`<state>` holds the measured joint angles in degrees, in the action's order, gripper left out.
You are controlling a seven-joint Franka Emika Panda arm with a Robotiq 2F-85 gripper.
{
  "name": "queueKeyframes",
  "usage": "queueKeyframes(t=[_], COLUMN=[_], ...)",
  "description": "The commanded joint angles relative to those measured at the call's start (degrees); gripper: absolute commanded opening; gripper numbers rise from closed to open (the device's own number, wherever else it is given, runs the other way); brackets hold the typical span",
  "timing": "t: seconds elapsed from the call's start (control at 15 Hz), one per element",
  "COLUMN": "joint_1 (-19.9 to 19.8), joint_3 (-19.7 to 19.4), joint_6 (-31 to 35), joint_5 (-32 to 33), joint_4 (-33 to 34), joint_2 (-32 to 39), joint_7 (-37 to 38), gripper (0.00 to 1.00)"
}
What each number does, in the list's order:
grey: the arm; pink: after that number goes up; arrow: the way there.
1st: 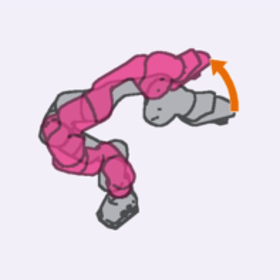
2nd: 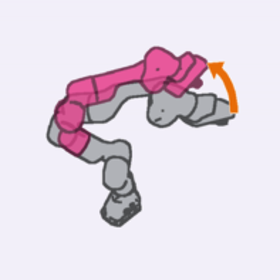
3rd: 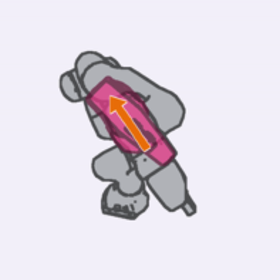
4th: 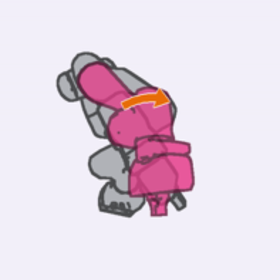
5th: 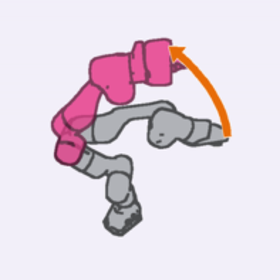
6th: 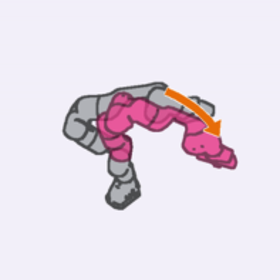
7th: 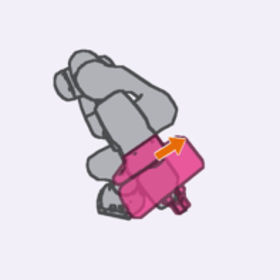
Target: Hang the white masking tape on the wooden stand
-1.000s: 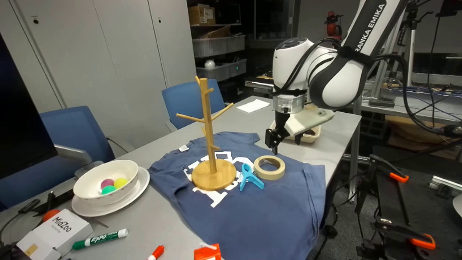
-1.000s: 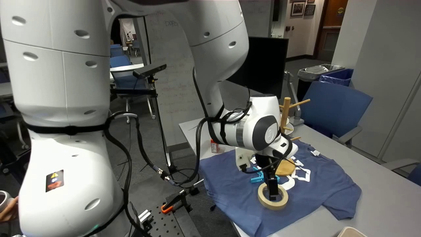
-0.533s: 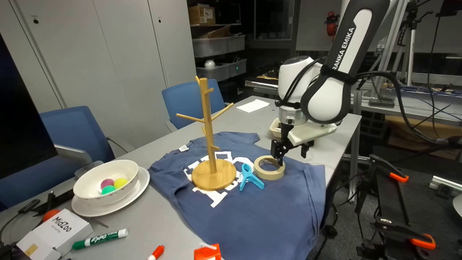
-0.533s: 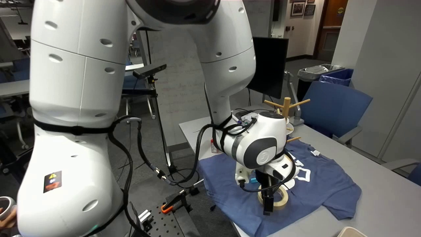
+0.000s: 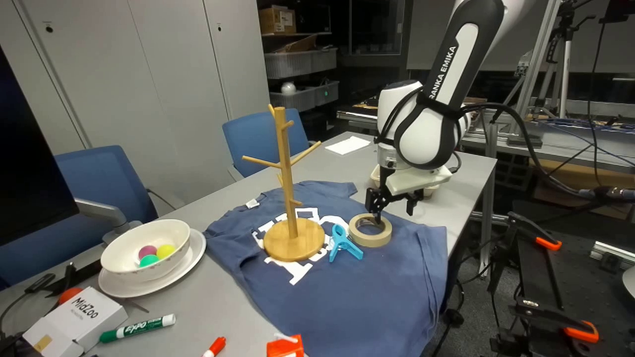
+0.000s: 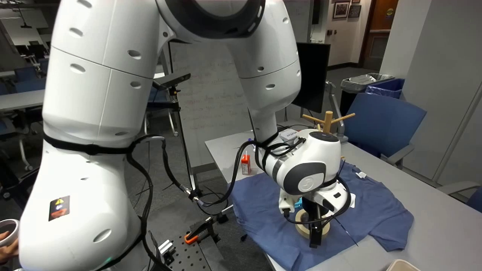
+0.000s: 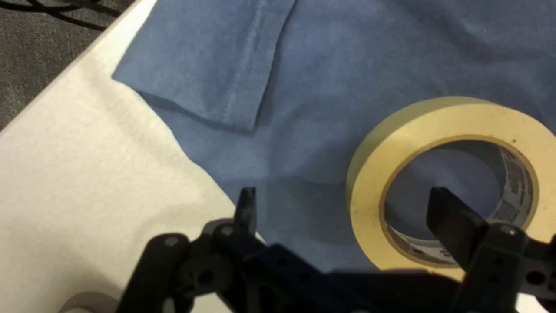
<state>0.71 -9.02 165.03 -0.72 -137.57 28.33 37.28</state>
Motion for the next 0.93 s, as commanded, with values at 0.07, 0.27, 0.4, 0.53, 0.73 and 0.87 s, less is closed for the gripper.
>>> queueKeyframes(t=[0.07,0.27,0.4,0.53,0.73,0.87], joint_1=[1.1,1.0,1.1,1.2,1.4,1.5], joint_3=[-1.4,-1.6,-1.6,-1.5,-1.6,-1.7], joint_6=[1.0,0.9,0.8,0.8,0.8,0.9], joint_5=[-2.6,-2.8,-2.9,-3.2,-3.6,-3.5], joint_4=[2.7,3.0,3.3,3.6,4.0,4.1], joint_2=[2.8,3.7,4.3,4.7,5.3,5.5], joint_7=[-2.6,-2.7,-2.6,-2.7,-2.8,-2.8], gripper=[0.99,0.9,0.91,0.89,0.64,0.52])
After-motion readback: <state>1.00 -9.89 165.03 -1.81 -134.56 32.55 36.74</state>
